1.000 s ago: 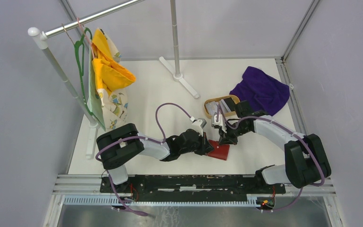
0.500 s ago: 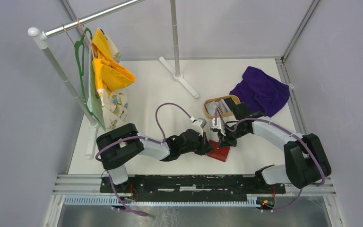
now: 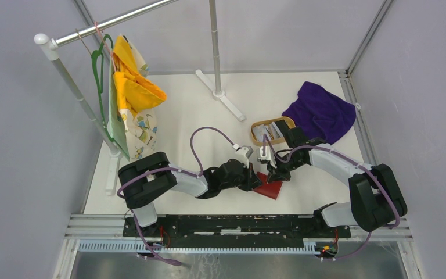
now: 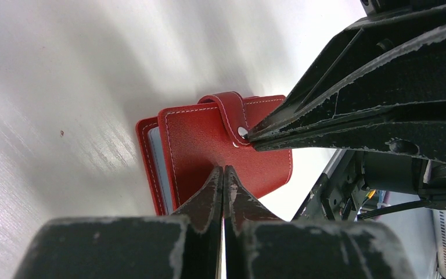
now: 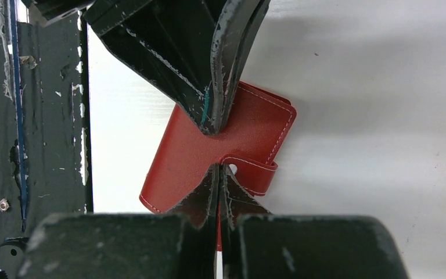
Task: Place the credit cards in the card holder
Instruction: Close the card holder at the center of the board.
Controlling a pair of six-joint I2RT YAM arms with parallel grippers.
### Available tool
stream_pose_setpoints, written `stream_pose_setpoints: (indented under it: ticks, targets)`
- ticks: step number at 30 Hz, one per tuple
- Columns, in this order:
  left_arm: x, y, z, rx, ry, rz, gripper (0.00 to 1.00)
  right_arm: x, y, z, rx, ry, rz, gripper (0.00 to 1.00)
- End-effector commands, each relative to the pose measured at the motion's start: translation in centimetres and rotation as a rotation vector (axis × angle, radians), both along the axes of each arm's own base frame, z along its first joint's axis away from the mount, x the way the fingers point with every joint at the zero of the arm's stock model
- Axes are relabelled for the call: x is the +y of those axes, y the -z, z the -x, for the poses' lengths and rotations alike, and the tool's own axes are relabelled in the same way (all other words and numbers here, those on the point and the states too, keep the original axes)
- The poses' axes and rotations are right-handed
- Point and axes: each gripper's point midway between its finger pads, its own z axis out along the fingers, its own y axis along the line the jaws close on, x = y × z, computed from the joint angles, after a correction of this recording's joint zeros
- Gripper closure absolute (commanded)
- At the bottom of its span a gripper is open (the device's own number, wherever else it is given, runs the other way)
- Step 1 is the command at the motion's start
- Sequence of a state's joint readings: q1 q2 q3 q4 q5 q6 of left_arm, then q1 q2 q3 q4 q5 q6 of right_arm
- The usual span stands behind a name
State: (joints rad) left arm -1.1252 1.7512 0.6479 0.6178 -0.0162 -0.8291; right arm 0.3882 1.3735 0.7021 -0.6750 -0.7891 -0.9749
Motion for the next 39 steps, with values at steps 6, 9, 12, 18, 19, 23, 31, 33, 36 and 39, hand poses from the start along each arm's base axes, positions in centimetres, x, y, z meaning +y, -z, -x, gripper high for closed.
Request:
stream_pose_setpoints:
  ticks: [6, 9, 12, 18, 19, 23, 31, 33, 36, 39]
  targets:
    - [0.4, -0.9, -0.4, -0.003, -0.027, 0.029, 0.98, 0.2, -0.2, 1.6, 0.026, -0.053, -0.015, 1.00]
    - [0.4, -1.0, -0.3, -0.004, -0.025, 0.033, 0.98, 0.3, 0.0, 1.8, 0.023, -0.066, -0.004, 1.00]
    - [0.4, -1.0, -0.4, -0.006, -0.026, 0.036, 0.98, 0.4, 0.0, 1.9, 0.021, -0.073, 0.000, 1.00]
    - [0.3, -1.0, -0.2, -0.004, -0.017, 0.042, 0.98, 0.4, 0.3, 2.1, 0.021, -0.079, 0.011, 1.00]
    - [0.2, -1.1, -0.2, -0.004, -0.015, 0.044, 0.98, 0.4, 0.3, 2.1, 0.020, -0.080, 0.014, 1.00]
    - [0.3, -1.1, -0.2, -0.005, -0.016, 0.045, 0.98, 0.3, 0.6, 2.2, 0.017, -0.086, 0.034, 1.00]
    - [0.3, -1.3, -0.2, -0.009, -0.016, 0.050, 0.98, -0.3, 1.6, 2.8, 0.007, -0.101, 0.091, 1.00]
    - [0.3, -1.3, -0.1, -0.009, -0.015, 0.050, 0.98, -0.5, 1.8, 2.8, 0.001, -0.095, 0.103, 1.00]
    - [0.3, -1.4, -0.2, -0.009, -0.016, 0.054, 0.98, -0.6, 2.1, 2.7, -0.002, -0.091, 0.122, 1.00]
    - [0.3, -1.5, -0.1, -0.011, -0.016, 0.057, 0.98, -0.6, 2.1, 2.5, -0.002, -0.081, 0.127, 1.00]
